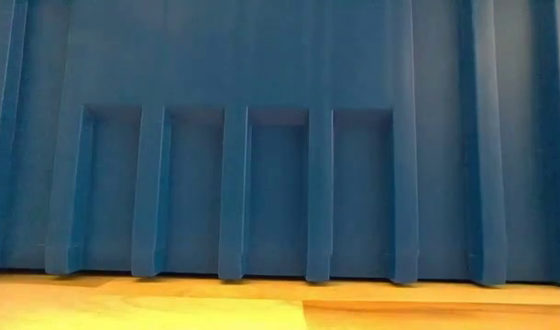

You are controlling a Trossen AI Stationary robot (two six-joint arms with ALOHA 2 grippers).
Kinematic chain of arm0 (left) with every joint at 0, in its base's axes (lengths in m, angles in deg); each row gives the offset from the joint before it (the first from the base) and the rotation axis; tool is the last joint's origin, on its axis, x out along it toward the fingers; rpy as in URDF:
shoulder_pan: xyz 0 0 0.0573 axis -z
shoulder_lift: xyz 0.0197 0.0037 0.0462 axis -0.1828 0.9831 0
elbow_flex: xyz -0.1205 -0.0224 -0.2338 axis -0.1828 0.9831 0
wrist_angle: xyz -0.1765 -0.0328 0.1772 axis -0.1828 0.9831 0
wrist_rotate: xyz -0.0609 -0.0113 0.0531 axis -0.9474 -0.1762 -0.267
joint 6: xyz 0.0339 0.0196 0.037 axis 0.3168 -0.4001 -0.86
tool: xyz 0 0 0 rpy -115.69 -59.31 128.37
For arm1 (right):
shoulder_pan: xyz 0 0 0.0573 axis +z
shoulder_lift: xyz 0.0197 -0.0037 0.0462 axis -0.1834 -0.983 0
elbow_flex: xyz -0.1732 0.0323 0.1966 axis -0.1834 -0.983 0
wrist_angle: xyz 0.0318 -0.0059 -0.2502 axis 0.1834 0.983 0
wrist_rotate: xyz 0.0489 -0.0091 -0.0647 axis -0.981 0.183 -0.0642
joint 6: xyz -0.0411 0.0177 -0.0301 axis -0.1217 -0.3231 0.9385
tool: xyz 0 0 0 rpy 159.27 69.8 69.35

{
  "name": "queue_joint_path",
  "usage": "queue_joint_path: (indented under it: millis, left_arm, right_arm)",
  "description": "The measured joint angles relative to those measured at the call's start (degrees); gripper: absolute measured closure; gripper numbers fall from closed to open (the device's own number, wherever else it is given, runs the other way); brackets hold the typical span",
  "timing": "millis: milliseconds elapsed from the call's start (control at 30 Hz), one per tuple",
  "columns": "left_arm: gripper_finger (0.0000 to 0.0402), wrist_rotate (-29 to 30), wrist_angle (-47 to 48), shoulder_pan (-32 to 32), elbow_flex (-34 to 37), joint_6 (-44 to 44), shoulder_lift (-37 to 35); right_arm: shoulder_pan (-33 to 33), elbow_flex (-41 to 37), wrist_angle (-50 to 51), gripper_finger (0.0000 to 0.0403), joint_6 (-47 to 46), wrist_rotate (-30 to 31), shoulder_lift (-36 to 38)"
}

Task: Pick and place slides into bin
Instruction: Put the black slide into the blue bin

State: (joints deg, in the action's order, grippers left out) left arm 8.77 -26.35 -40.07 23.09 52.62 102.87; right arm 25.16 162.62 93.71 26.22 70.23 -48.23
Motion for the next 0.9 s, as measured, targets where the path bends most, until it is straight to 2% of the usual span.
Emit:
queue_joint_path:
  millis: [100,267,400,600,733,900]
  left_arm:
    - [0.0401,-0.3,-0.4,0.0,-3.0,-2.5,-1.6]
    - [0.0401,-11.5,1.5,0.1,-9.0,-5.4,-2.7]
    - [0.0401,-23.8,7.5,0.0,-14.7,-0.5,-2.5]
    - [0.0401,-35.0,18.7,0.0,-19.7,6.5,-2.4]
    - [0.0401,-43.8,20.3,0.2,-19.8,13.4,-2.3]
    - [0.0401,-46.7,24.5,5.9,-19.8,18.5,-1.4]
  right_arm:
    - [0.0,0.0,-0.6,0.0203,2.3,0.1,0.0]
    - [0.0,0.0,-3.0,0.0201,6.4,4.4,0.0]
    - [0.0,0.0,-4.8,0.0202,7.4,4.7,0.2]
    - [0.0,0.0,-5.8,0.02,7.7,3.6,0.3]
    - [0.0,0.0,-5.8,0.0199,7.7,1.2,0.3]
    - [0.0,0.0,-6.4,0.0199,7.4,-1.5,0.2]
